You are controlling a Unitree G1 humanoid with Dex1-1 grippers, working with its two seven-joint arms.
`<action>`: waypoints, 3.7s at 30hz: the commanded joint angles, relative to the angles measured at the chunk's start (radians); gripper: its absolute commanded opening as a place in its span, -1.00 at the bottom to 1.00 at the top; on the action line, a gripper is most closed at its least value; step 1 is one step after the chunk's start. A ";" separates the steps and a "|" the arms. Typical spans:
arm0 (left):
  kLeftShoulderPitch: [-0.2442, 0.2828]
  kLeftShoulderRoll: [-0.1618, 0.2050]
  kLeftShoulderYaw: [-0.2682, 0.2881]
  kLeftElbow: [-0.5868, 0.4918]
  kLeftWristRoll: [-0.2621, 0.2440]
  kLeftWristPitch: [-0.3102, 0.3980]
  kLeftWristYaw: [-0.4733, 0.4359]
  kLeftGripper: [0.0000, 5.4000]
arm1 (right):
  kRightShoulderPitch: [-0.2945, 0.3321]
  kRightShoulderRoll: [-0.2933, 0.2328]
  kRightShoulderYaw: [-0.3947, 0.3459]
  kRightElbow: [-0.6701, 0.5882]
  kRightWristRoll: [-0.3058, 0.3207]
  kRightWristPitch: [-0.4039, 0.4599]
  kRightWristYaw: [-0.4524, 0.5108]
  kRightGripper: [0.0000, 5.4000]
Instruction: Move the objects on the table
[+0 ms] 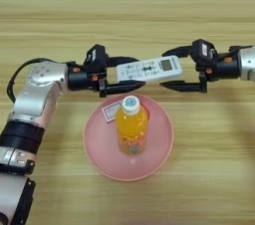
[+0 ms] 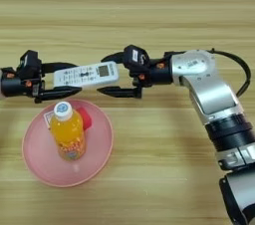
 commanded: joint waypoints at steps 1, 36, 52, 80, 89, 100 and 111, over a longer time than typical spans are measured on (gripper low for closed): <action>-0.008 0.005 0.013 -0.003 0.001 -0.005 0.014 0.06 | -0.007 -0.003 0.007 -0.010 0.009 0.003 0.013 0.66; 0.060 0.049 0.045 0.004 0.008 -0.040 0.007 0.06 | 0.078 0.029 -0.302 -0.101 0.258 0.021 -0.199 1.00; 0.121 0.109 0.016 0.072 0.104 -0.119 0.016 0.06 | 0.168 0.131 -0.448 -0.081 0.316 -0.043 -0.425 1.00; 0.180 0.120 -0.010 0.143 0.164 -0.186 0.051 0.06 | 0.190 0.157 -0.462 -0.099 0.346 -0.057 -0.467 1.00; 0.183 0.122 -0.018 0.152 0.165 -0.195 0.060 0.23 | 0.203 0.174 -0.454 -0.092 0.334 -0.072 -0.477 1.00; 0.190 0.130 -0.024 0.148 0.176 -0.197 0.056 0.65 | 0.226 0.207 -0.421 -0.103 0.245 -0.130 -0.583 1.00; 0.187 0.139 -0.013 0.122 0.164 -0.194 0.054 1.00 | 0.243 0.237 -0.363 -0.036 0.047 -0.265 -0.721 1.00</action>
